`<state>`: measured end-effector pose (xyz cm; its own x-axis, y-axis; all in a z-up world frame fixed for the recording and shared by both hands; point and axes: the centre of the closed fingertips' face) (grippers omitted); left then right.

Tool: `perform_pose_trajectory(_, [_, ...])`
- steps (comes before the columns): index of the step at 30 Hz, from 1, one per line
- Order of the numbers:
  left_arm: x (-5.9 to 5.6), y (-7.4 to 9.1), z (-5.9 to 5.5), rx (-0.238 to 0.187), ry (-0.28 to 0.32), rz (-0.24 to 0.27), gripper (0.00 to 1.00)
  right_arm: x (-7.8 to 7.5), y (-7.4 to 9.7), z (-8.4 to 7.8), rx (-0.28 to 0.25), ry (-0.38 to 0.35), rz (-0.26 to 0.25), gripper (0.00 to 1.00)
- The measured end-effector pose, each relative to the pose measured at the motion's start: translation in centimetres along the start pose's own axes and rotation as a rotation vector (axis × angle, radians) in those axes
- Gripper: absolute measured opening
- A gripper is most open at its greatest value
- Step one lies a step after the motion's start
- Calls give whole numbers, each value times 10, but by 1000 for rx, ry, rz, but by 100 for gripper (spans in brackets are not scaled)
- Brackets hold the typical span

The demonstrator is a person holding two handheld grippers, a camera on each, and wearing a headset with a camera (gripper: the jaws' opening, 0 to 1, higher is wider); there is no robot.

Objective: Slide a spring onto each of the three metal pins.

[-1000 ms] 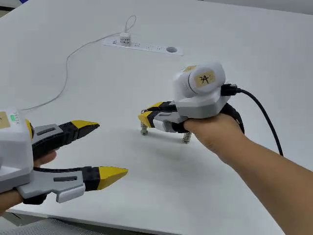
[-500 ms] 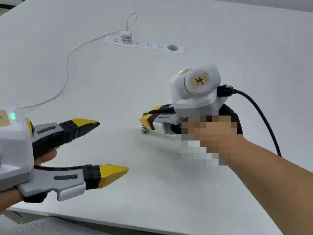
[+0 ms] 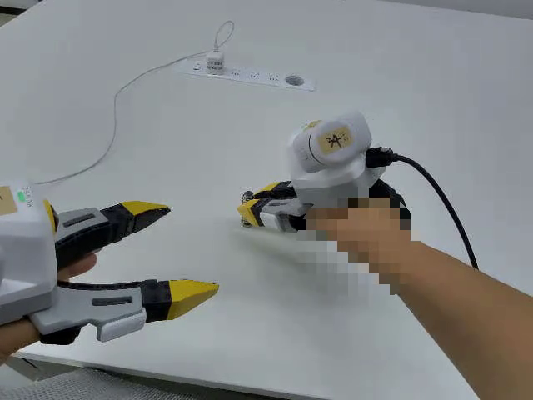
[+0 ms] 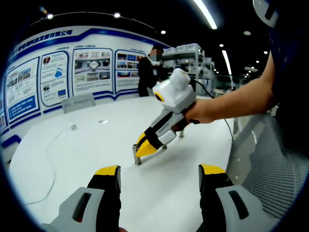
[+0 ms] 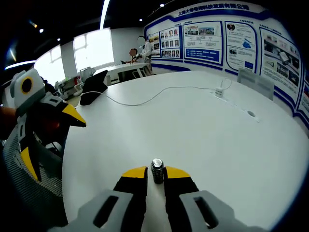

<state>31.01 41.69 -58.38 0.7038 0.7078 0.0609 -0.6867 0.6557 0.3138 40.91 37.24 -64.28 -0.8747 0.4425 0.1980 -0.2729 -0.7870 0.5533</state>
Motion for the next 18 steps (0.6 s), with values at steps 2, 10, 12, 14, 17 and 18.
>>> perform_pose_trajectory(2, [0, 0, 0, 0, 0, 0, 67, 1, 2, -1, 1, -1, -2, 15])
perform_pose_trajectory(10, [2, 0, 0, -1, -2, 3, 67, 8, 12, -1, -9, 2, -7, 16])
perform_pose_trajectory(12, [2, 0, 0, -1, -2, 3, 67, 10, 14, -1, -11, 4, -7, 17])
perform_pose_trajectory(14, [2, 0, 0, -1, -4, 3, 67, 13, 18, -1, -11, 11, -8, 17])
perform_pose_trajectory(17, [3, 0, -1, -1, -4, 4, 68, 17, 23, -2, -11, 19, -8, 18])
perform_pose_trajectory(18, [3, 0, -1, -1, -3, 4, 68, 18, 24, -2, -10, 22, -8, 18])
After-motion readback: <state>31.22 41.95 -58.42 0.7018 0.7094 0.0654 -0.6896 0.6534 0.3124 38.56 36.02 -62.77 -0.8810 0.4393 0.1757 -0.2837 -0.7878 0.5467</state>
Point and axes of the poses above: the centre of the closed fingertips' face, and the gripper's own axes: y roughly backward along the fingers, x roughly to its left, z roughly out of its top, and after that the axes turned 15 degrees about z, right-handed
